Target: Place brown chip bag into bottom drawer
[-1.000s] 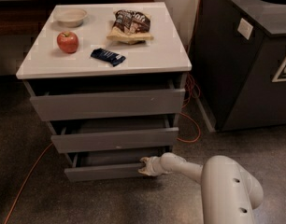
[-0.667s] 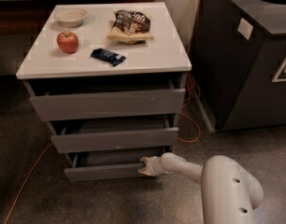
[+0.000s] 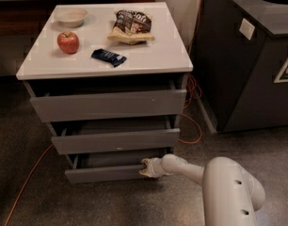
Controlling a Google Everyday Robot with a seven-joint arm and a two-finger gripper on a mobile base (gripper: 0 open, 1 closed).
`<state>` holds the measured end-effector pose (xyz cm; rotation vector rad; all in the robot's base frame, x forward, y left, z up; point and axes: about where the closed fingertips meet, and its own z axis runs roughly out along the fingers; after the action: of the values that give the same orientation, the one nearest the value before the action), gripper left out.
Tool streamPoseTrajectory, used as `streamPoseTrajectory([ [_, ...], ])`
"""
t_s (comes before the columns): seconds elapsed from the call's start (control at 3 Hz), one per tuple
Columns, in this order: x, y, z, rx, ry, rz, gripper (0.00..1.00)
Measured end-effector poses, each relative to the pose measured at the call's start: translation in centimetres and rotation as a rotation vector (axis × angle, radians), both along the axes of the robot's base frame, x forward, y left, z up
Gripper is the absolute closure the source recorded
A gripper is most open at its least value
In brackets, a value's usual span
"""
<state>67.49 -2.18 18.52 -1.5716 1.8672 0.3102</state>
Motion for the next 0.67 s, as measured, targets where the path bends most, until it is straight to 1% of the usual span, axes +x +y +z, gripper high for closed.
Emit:
streamPoseTrajectory([
  [0.33, 0.0, 0.0, 0.0, 0.0, 0.0, 0.0, 0.52],
  [0.67, 0.0, 0.0, 0.0, 0.0, 0.0, 0.0, 0.53],
])
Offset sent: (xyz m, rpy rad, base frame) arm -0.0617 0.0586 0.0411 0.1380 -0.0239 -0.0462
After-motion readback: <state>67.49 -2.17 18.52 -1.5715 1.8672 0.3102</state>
